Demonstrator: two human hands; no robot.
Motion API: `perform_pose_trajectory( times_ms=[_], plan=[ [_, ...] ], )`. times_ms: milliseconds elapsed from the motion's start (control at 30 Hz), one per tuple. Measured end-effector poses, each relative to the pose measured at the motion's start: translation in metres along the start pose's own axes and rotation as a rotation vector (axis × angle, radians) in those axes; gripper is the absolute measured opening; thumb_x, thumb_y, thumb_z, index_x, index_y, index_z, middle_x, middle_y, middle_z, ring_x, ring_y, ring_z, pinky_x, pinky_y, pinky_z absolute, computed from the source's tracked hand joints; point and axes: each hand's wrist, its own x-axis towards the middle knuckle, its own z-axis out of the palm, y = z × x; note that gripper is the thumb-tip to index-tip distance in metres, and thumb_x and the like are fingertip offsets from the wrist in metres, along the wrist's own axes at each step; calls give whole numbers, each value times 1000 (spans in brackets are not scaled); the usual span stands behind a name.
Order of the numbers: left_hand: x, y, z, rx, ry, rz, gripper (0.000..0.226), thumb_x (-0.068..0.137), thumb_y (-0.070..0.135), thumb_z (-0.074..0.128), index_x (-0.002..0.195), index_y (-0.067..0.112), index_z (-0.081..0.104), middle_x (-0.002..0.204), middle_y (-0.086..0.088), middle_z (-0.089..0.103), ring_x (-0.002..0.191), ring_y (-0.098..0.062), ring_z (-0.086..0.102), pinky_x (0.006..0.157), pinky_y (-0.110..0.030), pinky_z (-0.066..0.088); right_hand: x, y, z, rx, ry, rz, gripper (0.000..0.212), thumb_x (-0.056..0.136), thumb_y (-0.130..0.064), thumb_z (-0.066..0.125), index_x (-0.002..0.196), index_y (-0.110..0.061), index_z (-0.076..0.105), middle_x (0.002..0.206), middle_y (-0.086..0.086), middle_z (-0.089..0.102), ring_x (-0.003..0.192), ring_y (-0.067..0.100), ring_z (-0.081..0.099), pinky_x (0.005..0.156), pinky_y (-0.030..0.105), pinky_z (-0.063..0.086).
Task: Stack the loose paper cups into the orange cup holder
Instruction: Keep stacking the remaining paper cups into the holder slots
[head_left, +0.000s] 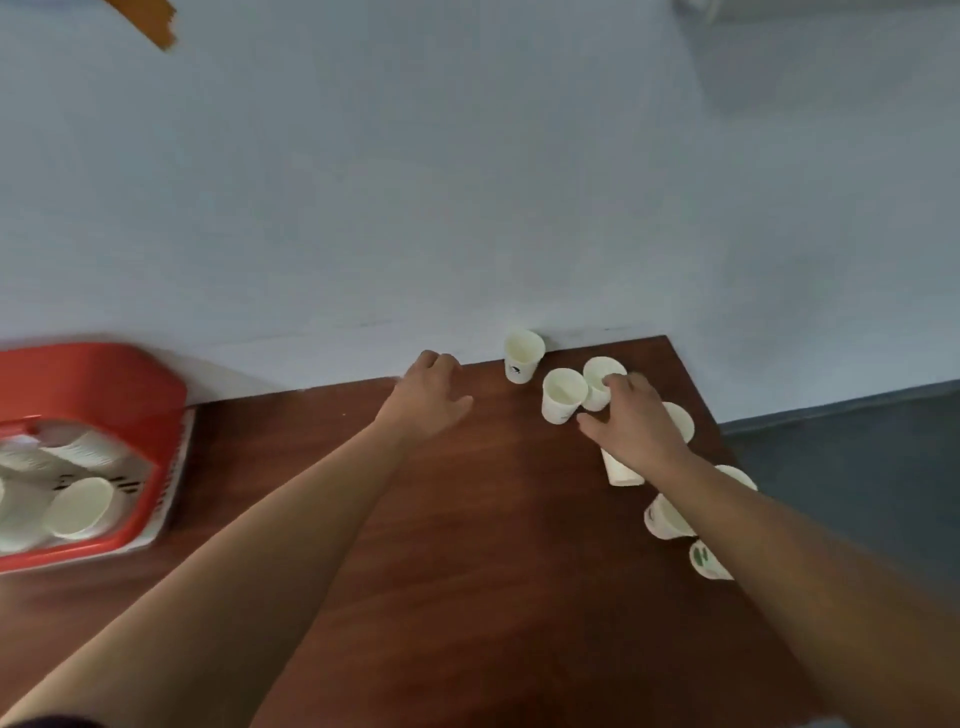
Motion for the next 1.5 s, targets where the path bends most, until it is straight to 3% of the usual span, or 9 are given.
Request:
perform_pose_trajectory(
  times_ms=[167,367,533,667,833,1000,1167,1333,1500],
  plan=[
    [65,35,42,22,23,11,61,88,32,66,141,10,44,144,-8,39,126,-25,49,95,-32,40,45,36,12,7,4,-71,71,77,-48,73,131,-8,48,127,13,51,117,32,49,96,42,43],
    [131,39,80,114,22,87,67,82,27,73,140,10,45,145,-8,40,129,-29,46,102,-42,43,95,50,49,-39,8,-216,84,73,-58,72,138,-12,42,140,7,47,137,26,37,112,41,29],
    [173,33,99,434,-22,276,83,77,25,75,150,21,34,155,-3,32,138,-28,36,109,-42,36,122,53,73,-126,-13,-296,96,74,-62,69,148,-13,32,152,5,37,149,24,15,121,45,9],
    [194,29,97,795,-68,445,79,88,23,66,154,33,24,159,4,27,142,-22,29,113,-36,27,130,52,85,-212,-35,-367,94,75,-61,68,148,-14,32,150,1,39,150,22,11,122,49,2],
    [201,19,101,869,-85,475,70,89,25,65,150,33,32,150,0,35,135,-26,32,110,-35,27,129,51,96,-257,-9,-437,72,80,-47,66,141,-15,42,141,1,49,149,20,19,122,49,2],
    [185,3,89,716,-19,456,73,76,48,74,138,23,44,127,-7,45,118,-28,40,99,-36,34,124,33,89,-131,34,-435,67,78,-46,70,134,-15,48,136,2,53,143,20,30,121,42,11],
    [135,-22,42,449,54,303,77,72,55,76,134,21,46,120,-7,48,109,-27,43,97,-39,42,103,-5,65,-14,17,-397,67,76,-47,71,130,-15,49,126,2,55,120,25,48,102,38,37],
    [56,-56,-24,235,101,88,77,72,45,79,137,22,43,125,-5,42,116,-26,43,95,-41,46,66,-72,49,154,-88,-347,73,77,-40,75,138,-16,43,134,0,49,123,22,46,99,34,40],
    [-35,-114,-90,123,167,-81,74,75,40,79,136,23,41,126,-3,38,116,-25,48,90,-31,41,18,-167,48,247,-151,-386,69,76,-36,77,135,-21,46,130,-3,51,119,18,49,93,29,42]
  ],
)
